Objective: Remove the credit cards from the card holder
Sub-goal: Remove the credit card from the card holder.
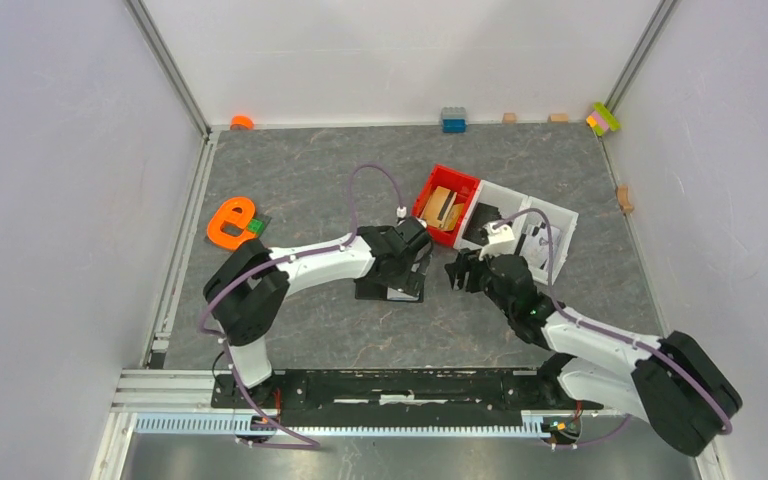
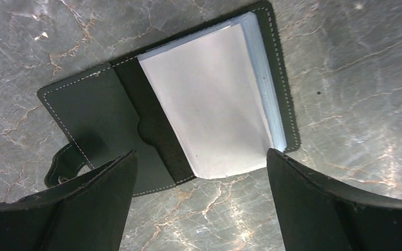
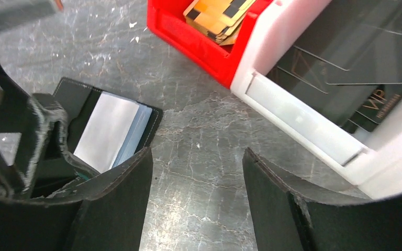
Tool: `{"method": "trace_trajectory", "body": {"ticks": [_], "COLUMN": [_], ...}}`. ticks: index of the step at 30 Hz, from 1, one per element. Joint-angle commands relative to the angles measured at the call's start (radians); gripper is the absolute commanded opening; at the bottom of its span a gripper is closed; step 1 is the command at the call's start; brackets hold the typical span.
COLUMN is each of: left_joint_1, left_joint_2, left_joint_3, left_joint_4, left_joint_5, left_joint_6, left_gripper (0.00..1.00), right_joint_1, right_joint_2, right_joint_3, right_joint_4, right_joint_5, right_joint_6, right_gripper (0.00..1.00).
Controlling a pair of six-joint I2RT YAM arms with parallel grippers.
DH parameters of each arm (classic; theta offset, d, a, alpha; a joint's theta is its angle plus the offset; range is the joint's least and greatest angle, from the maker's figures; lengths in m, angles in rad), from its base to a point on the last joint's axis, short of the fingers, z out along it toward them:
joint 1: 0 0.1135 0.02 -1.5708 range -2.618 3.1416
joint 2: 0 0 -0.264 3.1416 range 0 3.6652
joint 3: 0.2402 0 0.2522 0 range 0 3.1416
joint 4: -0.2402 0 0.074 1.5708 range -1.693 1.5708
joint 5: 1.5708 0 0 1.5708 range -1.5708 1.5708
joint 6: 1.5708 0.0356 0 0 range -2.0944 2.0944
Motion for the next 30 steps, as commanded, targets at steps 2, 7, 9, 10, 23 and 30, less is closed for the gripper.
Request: {"method": "trace_trajectory", "body": {"ticks": [2,7,9,10,23,30], "left_joint_1": [-0.001,0.012,0.027,0.037,0.133,0.174], "left_joint_2": [0.031,0.073,0.096,0.102,0.092,0.045], "left_joint_3": [0.034,0.038,0.043,0.041,-0.019,-0.078], "left_joint_4": [0.007,0.003,-0.008,-0.009,0.045,0.117], "left_joint_5": [0.032,0.084,0.108,0.13,0.303,0.422], "left_joint_6": [0.08,0.07,0.064,0.061,0.037,0.019], "left_gripper": [0.95,0.89,0.84,0.8,0.38,0.39], "right_joint_1": [-0.008,-0.008,-0.008,-0.008,-0.008,-0.008], "right_joint_2": [-0.111,-0.12,-0.112,-0.106,0.11,0.234], "right_joint_3": [-0.065,-0.059,-0.054,-0.052,0.058,0.123], "right_joint_4": [0.104,0.091,0.092,0.092,0.109,0.075], "right_joint_5": [0.101,0.092,0.082,0.071,-0.229,-0.324], "right_joint_6": [0.039,0.035,0.033,0.032,-0.007,-0.006], "right_gripper": [0.69,0.69,0.69,0.69,0.66,0.53]}}
